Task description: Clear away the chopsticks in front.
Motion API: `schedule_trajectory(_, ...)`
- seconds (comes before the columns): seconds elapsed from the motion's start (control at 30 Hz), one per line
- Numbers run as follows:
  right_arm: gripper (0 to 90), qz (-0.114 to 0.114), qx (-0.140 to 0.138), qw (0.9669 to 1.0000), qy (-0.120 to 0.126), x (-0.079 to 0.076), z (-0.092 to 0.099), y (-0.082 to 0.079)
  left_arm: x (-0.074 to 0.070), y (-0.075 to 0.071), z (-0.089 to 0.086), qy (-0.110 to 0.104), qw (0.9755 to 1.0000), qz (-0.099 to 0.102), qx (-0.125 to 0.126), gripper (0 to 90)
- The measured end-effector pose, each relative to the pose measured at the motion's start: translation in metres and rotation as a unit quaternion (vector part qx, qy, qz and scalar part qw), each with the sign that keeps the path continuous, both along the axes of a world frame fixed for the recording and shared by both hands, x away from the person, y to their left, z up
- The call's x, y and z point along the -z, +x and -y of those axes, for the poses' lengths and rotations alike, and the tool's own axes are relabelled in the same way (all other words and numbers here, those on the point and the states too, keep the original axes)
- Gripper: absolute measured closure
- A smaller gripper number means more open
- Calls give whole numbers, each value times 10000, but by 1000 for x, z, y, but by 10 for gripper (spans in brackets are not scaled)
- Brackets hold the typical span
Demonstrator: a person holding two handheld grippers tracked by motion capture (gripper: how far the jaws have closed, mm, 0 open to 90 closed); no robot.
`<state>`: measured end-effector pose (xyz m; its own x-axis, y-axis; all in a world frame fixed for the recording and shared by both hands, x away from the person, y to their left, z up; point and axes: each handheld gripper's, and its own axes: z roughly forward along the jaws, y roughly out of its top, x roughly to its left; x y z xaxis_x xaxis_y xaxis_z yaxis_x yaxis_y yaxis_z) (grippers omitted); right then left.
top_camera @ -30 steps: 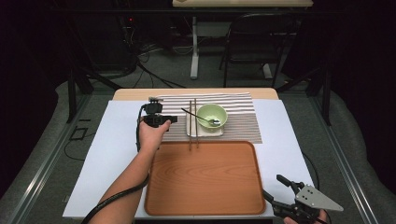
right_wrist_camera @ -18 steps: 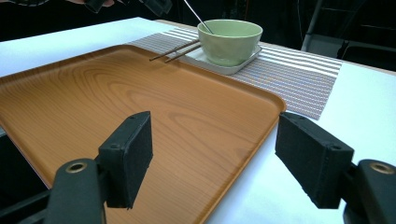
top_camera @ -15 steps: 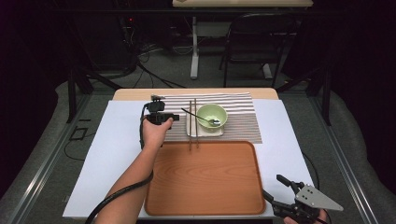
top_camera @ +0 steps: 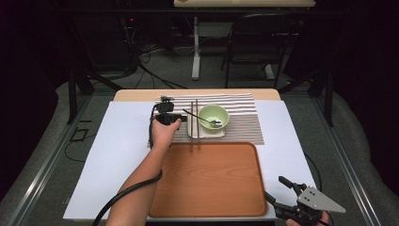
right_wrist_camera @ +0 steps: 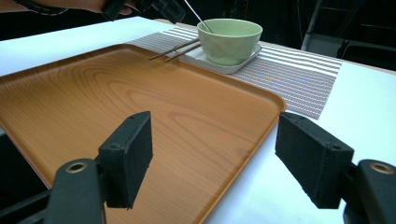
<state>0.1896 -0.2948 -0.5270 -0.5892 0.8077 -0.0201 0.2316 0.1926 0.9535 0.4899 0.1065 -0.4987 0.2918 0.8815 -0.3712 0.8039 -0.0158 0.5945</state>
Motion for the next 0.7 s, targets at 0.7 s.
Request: schedule_trajectory(0.7, 272, -12, -29, 10000, 19, 0, 0, -1, 13, 8, 23, 32, 9999, -142, 53, 731)
